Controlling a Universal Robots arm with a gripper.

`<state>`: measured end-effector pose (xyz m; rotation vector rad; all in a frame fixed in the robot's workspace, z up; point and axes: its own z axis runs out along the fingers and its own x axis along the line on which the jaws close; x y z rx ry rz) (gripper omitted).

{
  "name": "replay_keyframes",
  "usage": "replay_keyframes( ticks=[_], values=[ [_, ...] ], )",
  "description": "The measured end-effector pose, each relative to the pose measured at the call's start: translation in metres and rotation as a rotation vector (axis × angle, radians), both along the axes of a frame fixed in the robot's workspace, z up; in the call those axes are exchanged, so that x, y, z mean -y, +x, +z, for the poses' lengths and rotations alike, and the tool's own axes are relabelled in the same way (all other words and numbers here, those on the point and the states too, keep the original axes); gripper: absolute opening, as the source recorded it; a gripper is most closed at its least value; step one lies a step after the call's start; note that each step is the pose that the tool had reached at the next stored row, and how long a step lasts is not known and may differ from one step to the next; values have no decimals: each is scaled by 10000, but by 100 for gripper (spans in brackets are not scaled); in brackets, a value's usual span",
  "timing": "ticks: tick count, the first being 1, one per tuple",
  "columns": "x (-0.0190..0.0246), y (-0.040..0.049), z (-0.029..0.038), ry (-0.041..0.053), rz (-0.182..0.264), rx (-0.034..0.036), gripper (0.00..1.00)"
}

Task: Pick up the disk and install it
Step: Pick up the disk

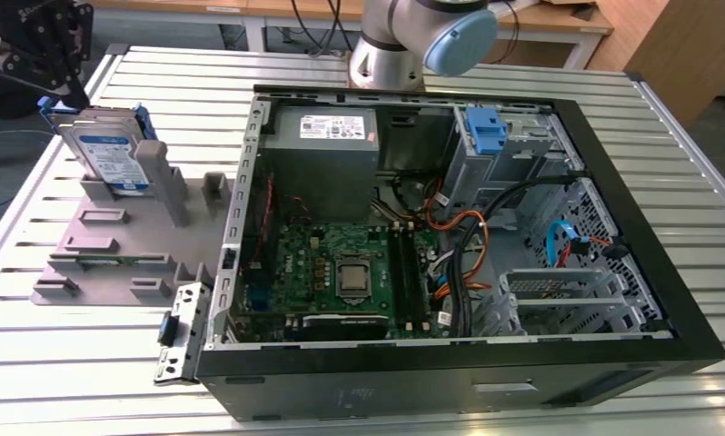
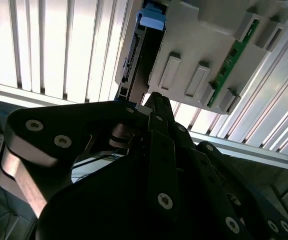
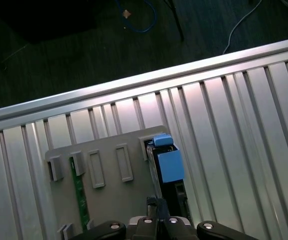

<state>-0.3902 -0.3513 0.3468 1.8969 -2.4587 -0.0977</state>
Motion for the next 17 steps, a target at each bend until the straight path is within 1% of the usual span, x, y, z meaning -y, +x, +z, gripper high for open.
replay_keyframes(
  ticks=[5, 7, 8, 9, 11, 13, 16, 17],
  values=[
    [-1, 88, -1, 13, 1, 0, 11],
    [-5, 97, -2, 16, 19, 1, 11],
    [-8, 96, -4, 15, 49, 17, 11],
    [-9, 96, -5, 16, 92, 66, 11],
    [-13, 97, -11, 18, 195, 214, 11],
    [-15, 97, -16, 21, 299, 348, 11],
    [-16, 97, -21, 25, 477, 509, 11],
    [-16, 98, -21, 25, 524, 543, 11]
  ],
)
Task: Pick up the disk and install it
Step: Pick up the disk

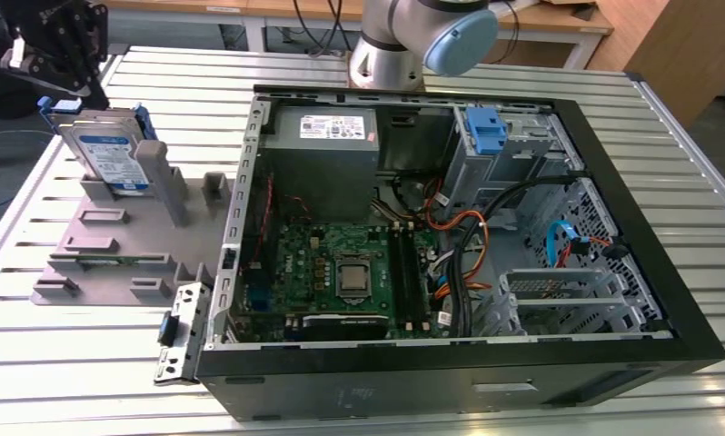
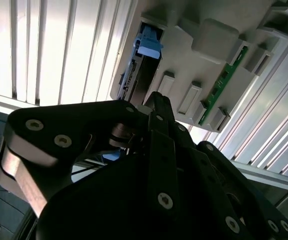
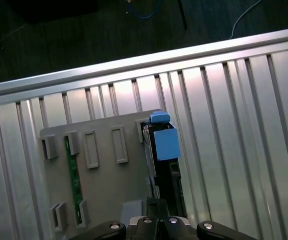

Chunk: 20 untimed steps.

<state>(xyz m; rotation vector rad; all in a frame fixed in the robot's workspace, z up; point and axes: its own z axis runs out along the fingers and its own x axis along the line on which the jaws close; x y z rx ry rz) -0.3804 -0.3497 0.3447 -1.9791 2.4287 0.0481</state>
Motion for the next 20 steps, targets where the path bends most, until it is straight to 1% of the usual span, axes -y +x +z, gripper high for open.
replay_keyframes(
  ticks=[11, 14, 17, 20],
  values=[
    [0, -1, -1, 1, 17, 8, 11],
    [-1, -1, -1, 1, 84, 8, 11],
    [-14, -1, -4, 0, 176, 7, 11],
    [-42, -2, -11, 1, 273, 8, 11]
  ],
)
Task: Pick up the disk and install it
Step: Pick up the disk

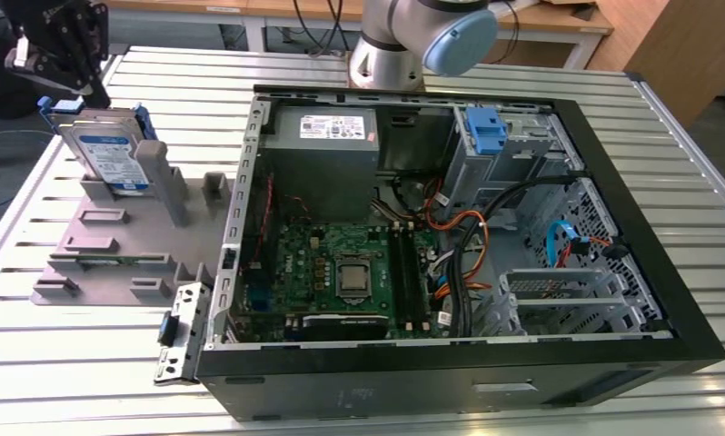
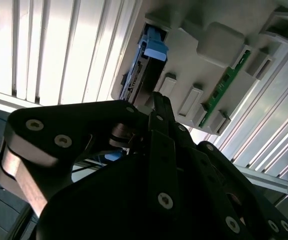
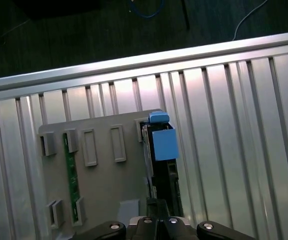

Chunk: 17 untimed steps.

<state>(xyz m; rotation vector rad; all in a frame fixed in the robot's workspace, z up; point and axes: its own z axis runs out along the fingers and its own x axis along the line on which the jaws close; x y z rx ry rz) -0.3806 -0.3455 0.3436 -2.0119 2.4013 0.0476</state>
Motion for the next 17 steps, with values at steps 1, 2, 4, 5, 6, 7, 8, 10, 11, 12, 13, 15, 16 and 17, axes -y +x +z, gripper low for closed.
replay_keyframes(
  ticks=[1, 2, 4, 5, 6, 7, 8, 10, 11, 12, 13, 15, 16, 17],
  values=[
    [-11, -3, -3, 0, 31, 0, 11],
    [-22, -8, -5, 0, 55, 1, 11],
    [-40, -23, -10, 0, 98, 0, 11],
    [-45, -34, -10, -1, 113, -1, 11],
    [-50, -49, -11, 0, 122, -1, 11],
    [-54, -70, -13, 0, 125, 0, 11],
    [-56, -93, -13, 0, 125, -1, 11],
    [-57, -124, -16, 0, 125, 1, 11],
    [-57, -130, -18, 0, 128, 0, 11],
    [-57, -130, -23, 1, 139, 3, 11],
    [-57, -130, -28, 0, 157, 1, 11],
    [-57, -130, -36, -1, 219, 0, 11],
    [-57, -131, -36, -1, 236, -2, 11],
    [-57, -131, -37, -1, 236, -1, 11]
  ],
)
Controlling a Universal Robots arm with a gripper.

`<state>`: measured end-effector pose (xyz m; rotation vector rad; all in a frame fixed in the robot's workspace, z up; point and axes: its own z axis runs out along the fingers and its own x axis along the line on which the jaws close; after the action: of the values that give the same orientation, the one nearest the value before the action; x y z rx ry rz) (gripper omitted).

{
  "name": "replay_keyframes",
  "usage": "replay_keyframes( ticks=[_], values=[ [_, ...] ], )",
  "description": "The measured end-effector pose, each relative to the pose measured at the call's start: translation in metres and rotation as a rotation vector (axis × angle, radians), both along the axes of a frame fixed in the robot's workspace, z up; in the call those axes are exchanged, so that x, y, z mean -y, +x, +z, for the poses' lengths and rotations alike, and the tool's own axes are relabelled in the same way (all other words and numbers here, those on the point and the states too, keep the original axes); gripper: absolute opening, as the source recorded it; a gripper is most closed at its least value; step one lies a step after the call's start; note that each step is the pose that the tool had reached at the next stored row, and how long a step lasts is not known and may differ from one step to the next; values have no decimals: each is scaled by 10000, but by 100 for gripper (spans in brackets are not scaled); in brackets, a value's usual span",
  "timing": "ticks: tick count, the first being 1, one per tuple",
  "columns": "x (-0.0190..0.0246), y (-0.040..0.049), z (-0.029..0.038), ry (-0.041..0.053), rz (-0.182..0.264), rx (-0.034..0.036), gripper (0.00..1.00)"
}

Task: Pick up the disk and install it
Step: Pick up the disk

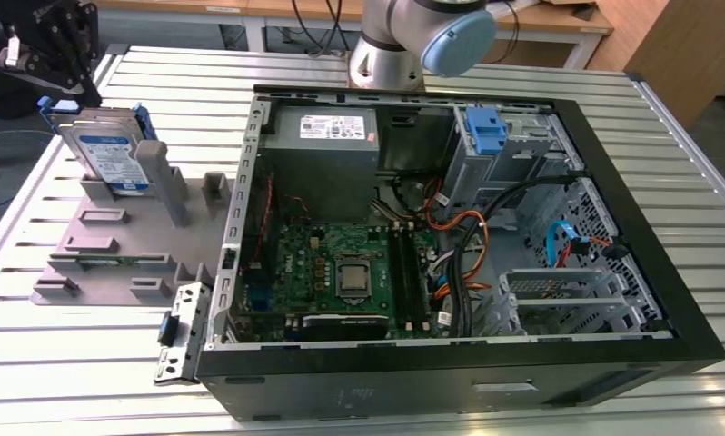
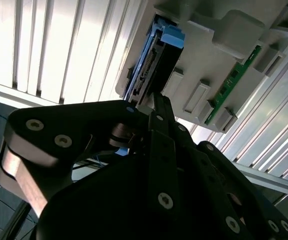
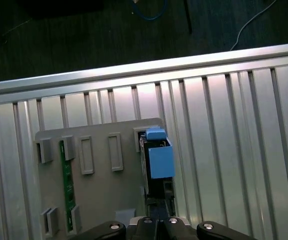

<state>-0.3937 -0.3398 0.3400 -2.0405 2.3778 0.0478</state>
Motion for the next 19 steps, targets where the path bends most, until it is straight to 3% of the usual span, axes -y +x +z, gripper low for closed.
replay_keyframes(
  ticks=[19],
  values=[
    [-2, 0, -31, 19, 389, -1, 11]
  ],
)
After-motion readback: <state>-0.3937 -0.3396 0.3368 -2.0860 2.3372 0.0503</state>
